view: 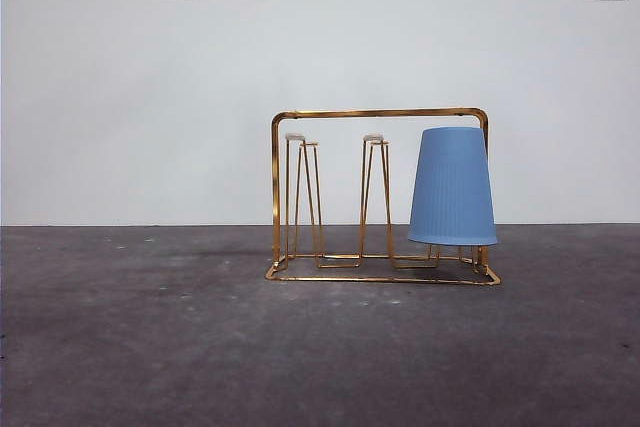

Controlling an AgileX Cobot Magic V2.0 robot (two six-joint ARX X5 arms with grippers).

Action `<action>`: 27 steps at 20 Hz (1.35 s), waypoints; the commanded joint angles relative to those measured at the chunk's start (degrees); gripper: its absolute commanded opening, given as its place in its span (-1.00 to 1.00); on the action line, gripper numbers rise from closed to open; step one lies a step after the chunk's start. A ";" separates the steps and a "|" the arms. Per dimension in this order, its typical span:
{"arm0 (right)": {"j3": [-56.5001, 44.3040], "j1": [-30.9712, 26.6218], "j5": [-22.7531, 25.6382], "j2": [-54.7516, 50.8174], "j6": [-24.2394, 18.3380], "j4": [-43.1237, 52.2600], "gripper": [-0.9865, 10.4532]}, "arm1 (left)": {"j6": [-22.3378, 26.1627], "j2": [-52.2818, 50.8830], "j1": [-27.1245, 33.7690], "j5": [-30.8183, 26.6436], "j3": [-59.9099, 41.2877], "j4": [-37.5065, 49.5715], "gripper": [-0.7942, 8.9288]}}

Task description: Pick up cup 1,put cup 1 in the cup rack,pick up cup 2,put cup 2 in the cup rack

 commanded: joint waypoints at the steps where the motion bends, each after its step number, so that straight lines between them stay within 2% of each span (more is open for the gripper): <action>1: -0.17 0.00 1.46 -1.73 -1.73 -2.32 -0.48 | 0.98 -0.59 1.90 -0.57 -0.35 -0.15 -0.85; 6: -0.17 0.00 6.62 -4.17 -3.50 -11.43 -0.48 | 3.28 -2.32 5.68 -0.48 -0.35 -5.49 -0.85; 9: -0.17 0.00 11.52 -5.55 -4.81 -18.18 -0.48 | 10.51 -4.13 7.80 -0.70 -0.35 -15.89 -0.85; 11: -0.17 0.00 14.27 -6.38 -5.11 -22.64 -0.48 | 18.47 -5.49 8.68 -3.15 -0.35 -26.43 -0.85; 14: -0.17 0.00 15.96 -7.26 -5.77 -27.47 -0.48 | 31.91 -6.88 8.74 -11.72 -0.35 -43.10 -0.85; 16: -0.17 0.00 16.66 -7.63 -6.08 -29.66 -0.48 | 37.90 -6.93 8.26 -17.86 -0.35 -52.98 -0.85; 19: -0.17 0.00 17.20 -7.69 -6.27 -30.53 -0.48 | 44.98 -5.79 6.36 -28.20 -0.37 -61.99 -0.85; 22: -0.17 0.00 17.20 -7.69 -6.29 -30.69 -0.48 | 46.34 -4.76 4.13 -32.94 -1.77 -62.55 -0.85; 27: -0.17 0.00 17.68 -7.80 -6.29 -32.35 -0.48 | 44.76 -4.70 3.89 -36.37 -9.46 -53.86 -0.85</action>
